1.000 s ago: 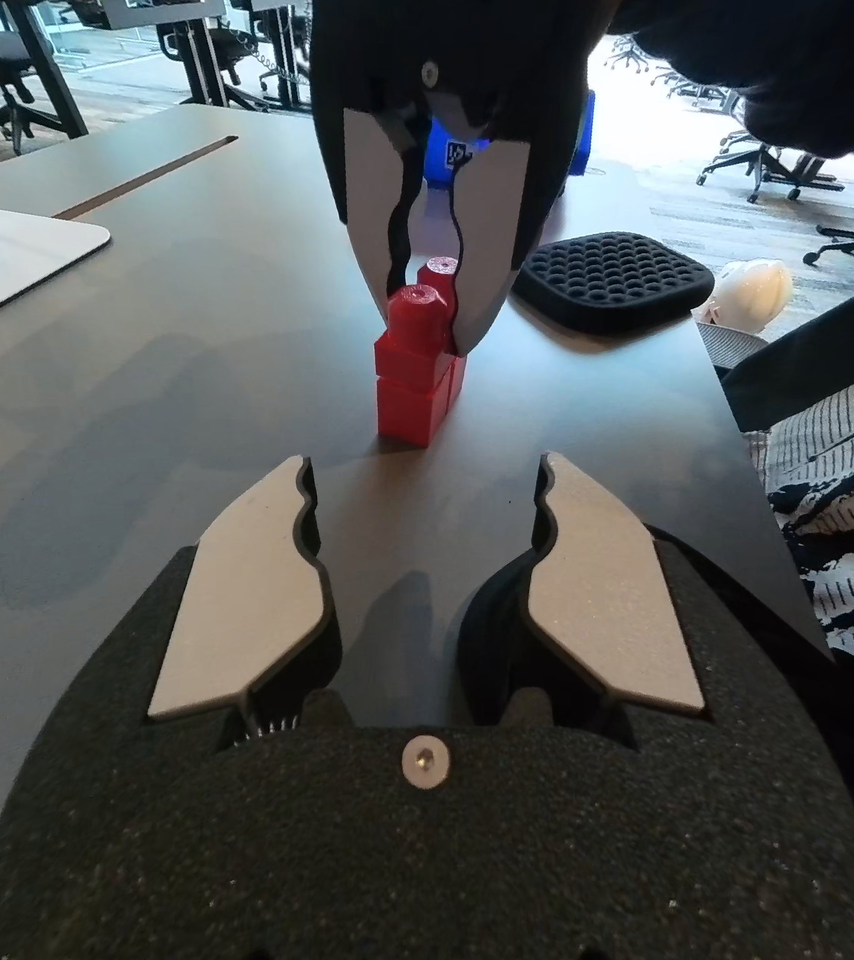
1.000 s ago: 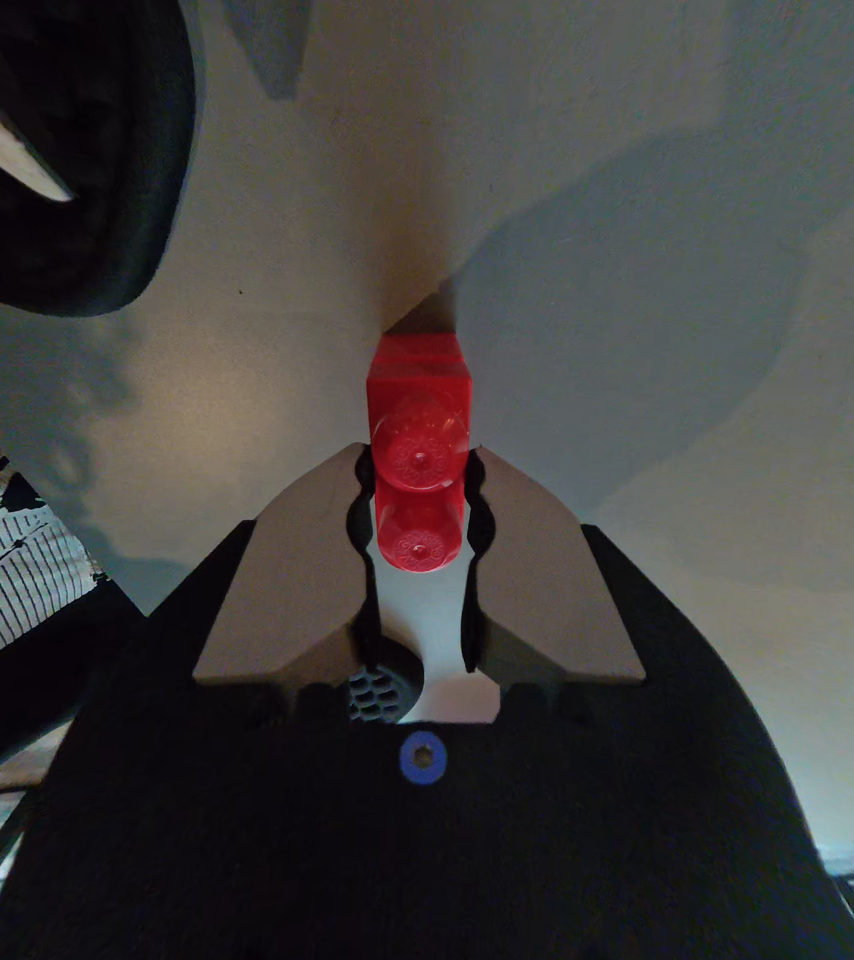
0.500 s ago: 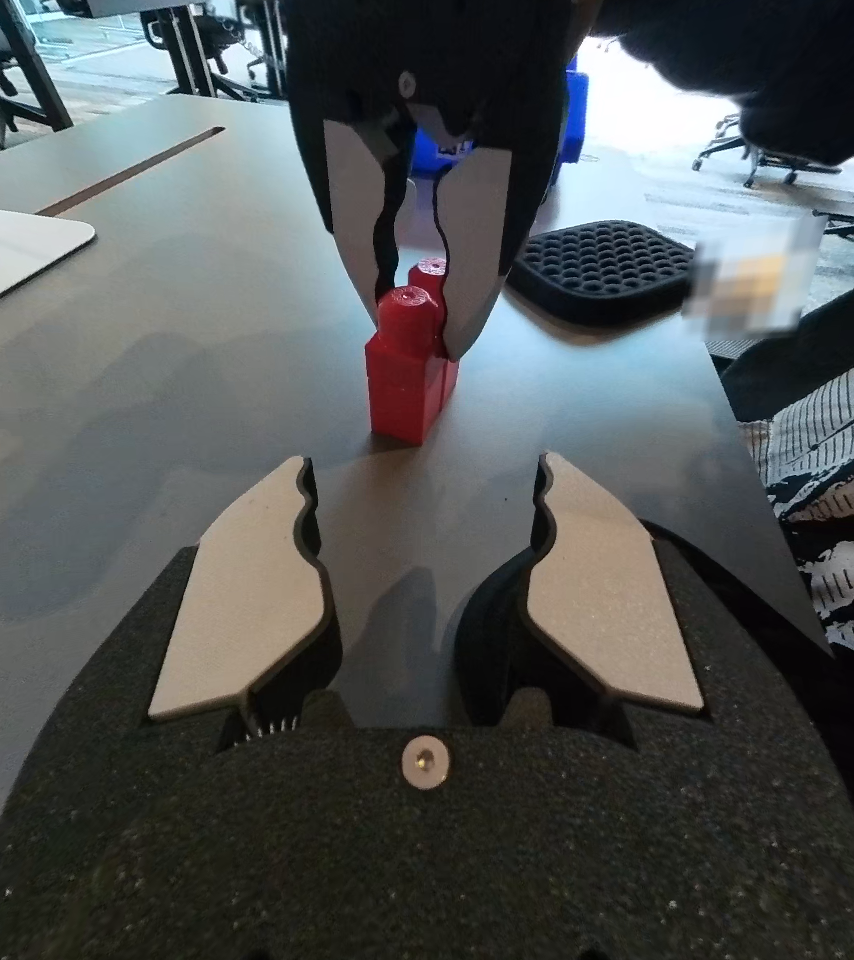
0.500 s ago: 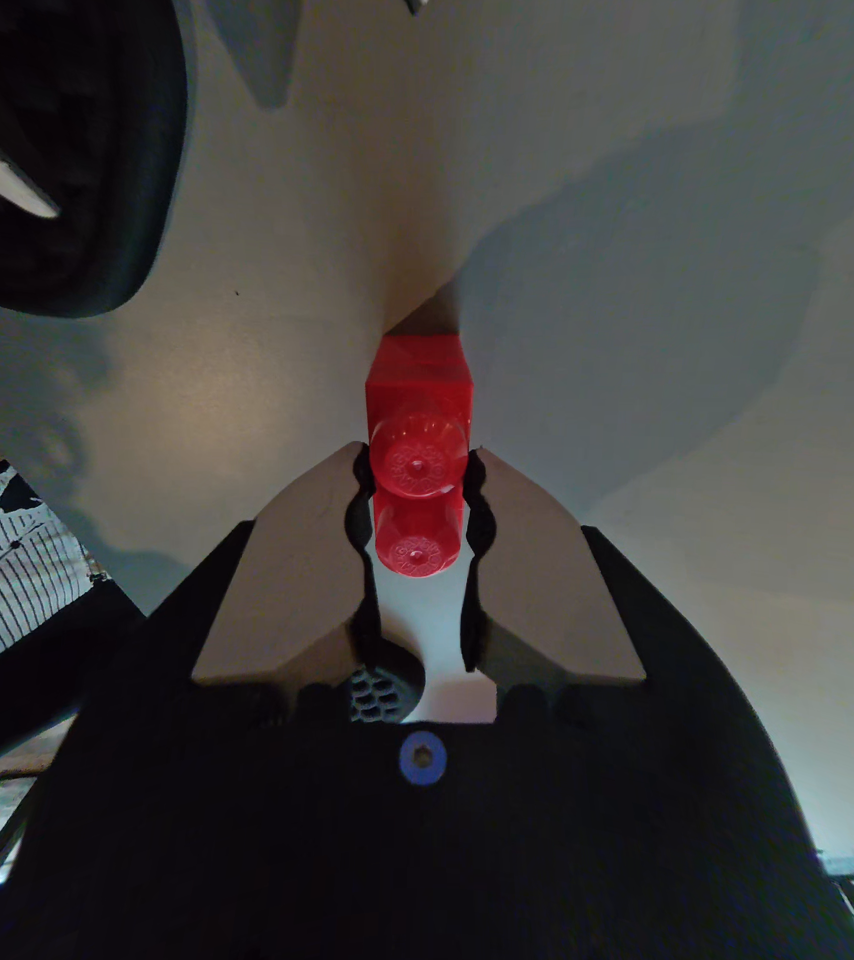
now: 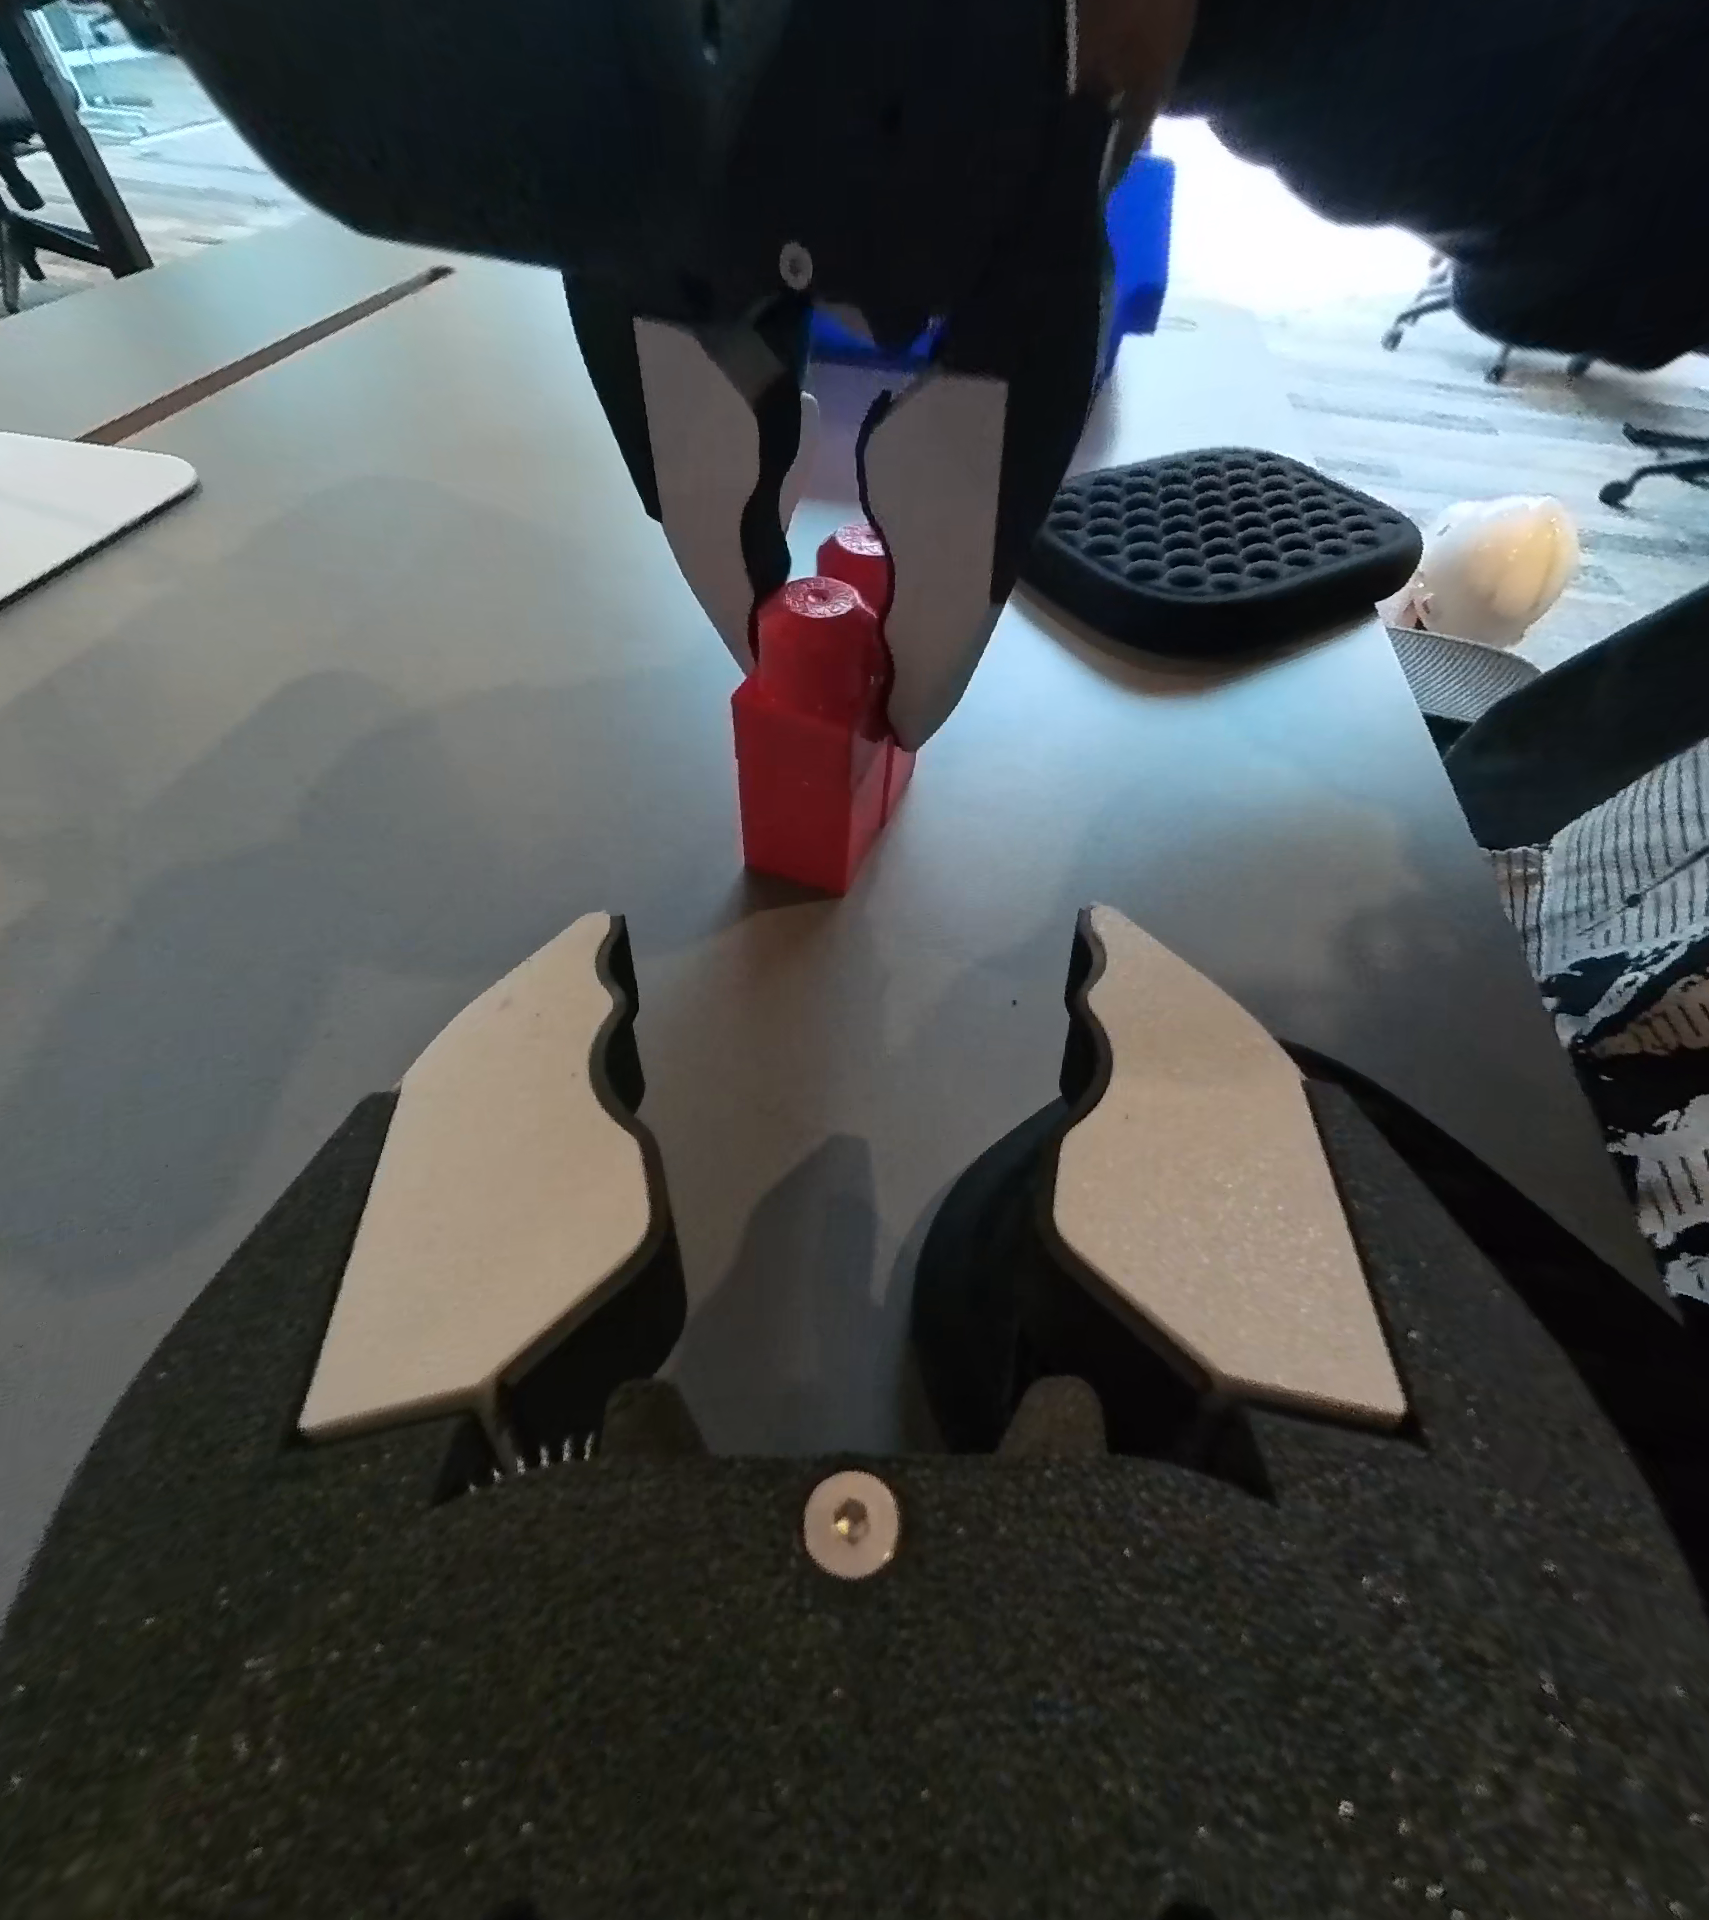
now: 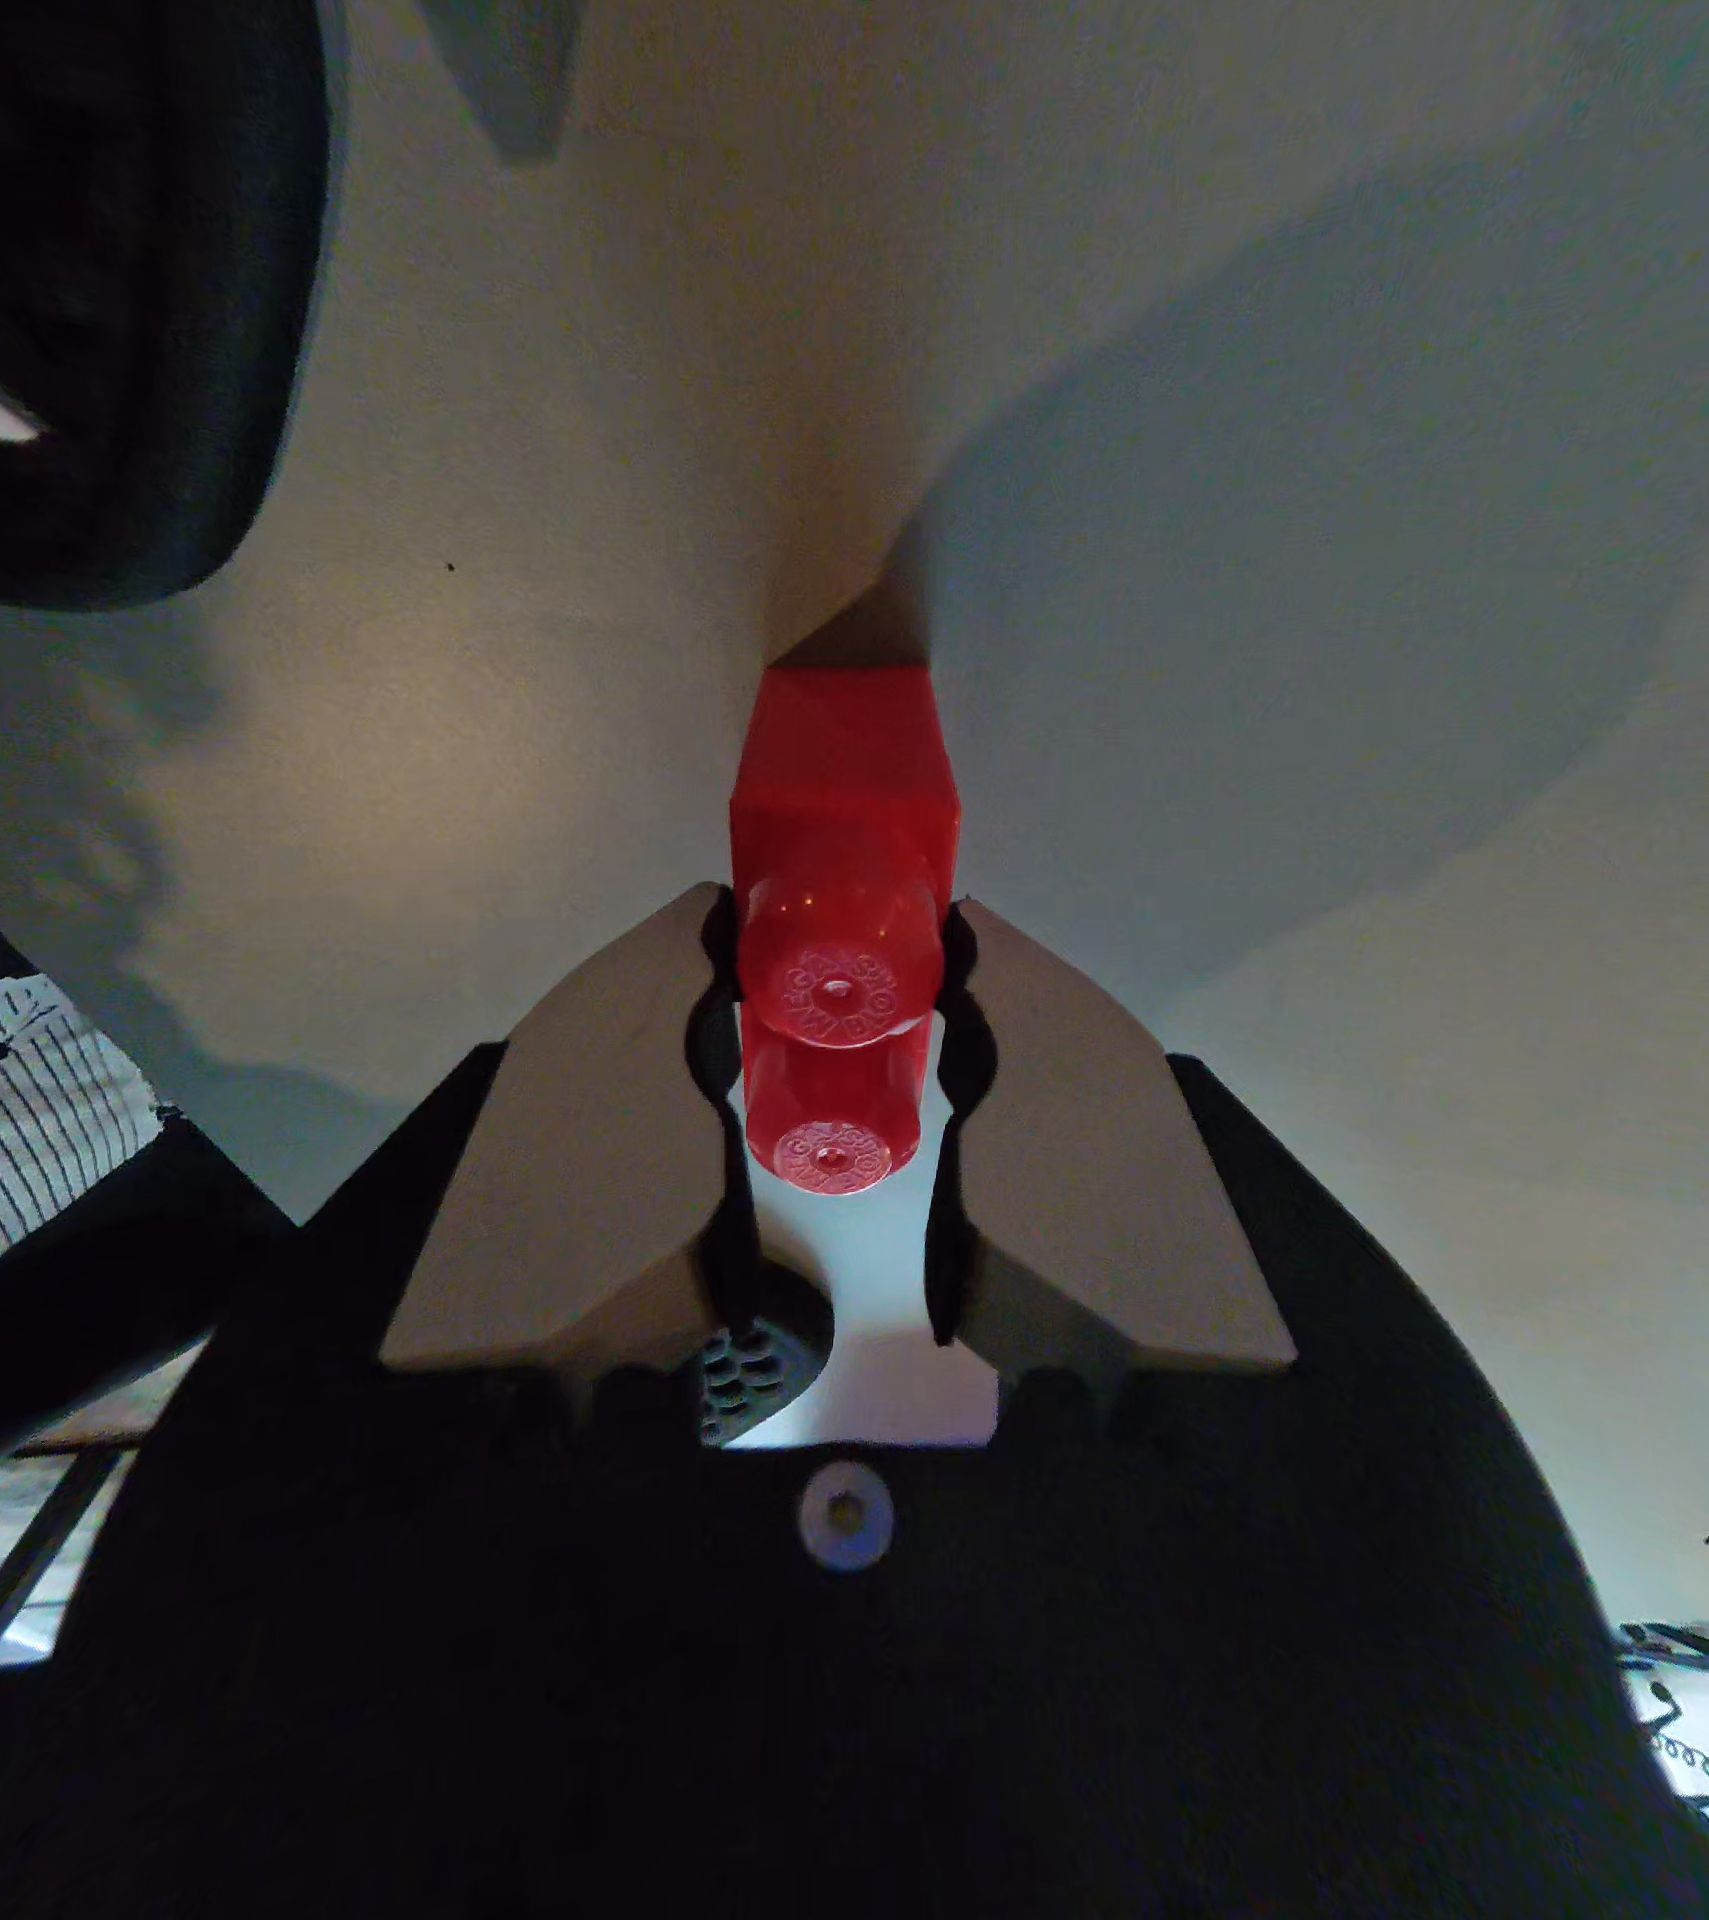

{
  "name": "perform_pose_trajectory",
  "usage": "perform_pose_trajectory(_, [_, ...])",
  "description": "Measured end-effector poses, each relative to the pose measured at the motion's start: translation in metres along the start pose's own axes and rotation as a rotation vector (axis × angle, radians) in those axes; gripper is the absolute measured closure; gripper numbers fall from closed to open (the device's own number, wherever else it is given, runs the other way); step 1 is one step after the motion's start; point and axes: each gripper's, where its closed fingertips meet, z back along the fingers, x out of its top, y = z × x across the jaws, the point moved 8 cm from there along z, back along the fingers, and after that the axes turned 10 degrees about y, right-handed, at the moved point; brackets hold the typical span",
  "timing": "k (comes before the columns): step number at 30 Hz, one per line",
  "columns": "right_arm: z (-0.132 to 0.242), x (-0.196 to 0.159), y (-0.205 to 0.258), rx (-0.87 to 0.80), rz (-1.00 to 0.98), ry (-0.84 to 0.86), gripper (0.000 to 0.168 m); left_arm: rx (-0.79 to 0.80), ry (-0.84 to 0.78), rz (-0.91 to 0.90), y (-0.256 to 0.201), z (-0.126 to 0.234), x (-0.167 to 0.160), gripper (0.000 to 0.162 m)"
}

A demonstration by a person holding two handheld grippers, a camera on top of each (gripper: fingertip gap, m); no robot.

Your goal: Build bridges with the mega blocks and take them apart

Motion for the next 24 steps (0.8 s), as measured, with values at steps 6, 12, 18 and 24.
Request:
perform_pose_trajectory(6, [0.002, 0.003, 0.001, -0.010, 0.044, 0.016, 0.133, 0.013, -0.037, 0.005, 0.000, 0.004, 0.000, 0.084])
perform_pose_trajectory(12, [0.028, -0.010, -0.002, -0.017, 0.034, -0.067, 0.133, 0.010, -0.032, 0.017, 0.001, 0.004, 0.000, 0.084])
perform_pose_trajectory(18, [0.058, -0.077, -0.017, -0.027, -0.070, -0.084, 0.133, 0.020, -0.044, 0.022, 0.002, 0.005, 0.000, 0.085])
perform_pose_trajectory(24, [0.069, -0.217, -0.054, -0.024, -0.403, -0.029, 0.133, 0.025, -0.037, 0.017, 0.001, 0.004, 0.000, 0.086])
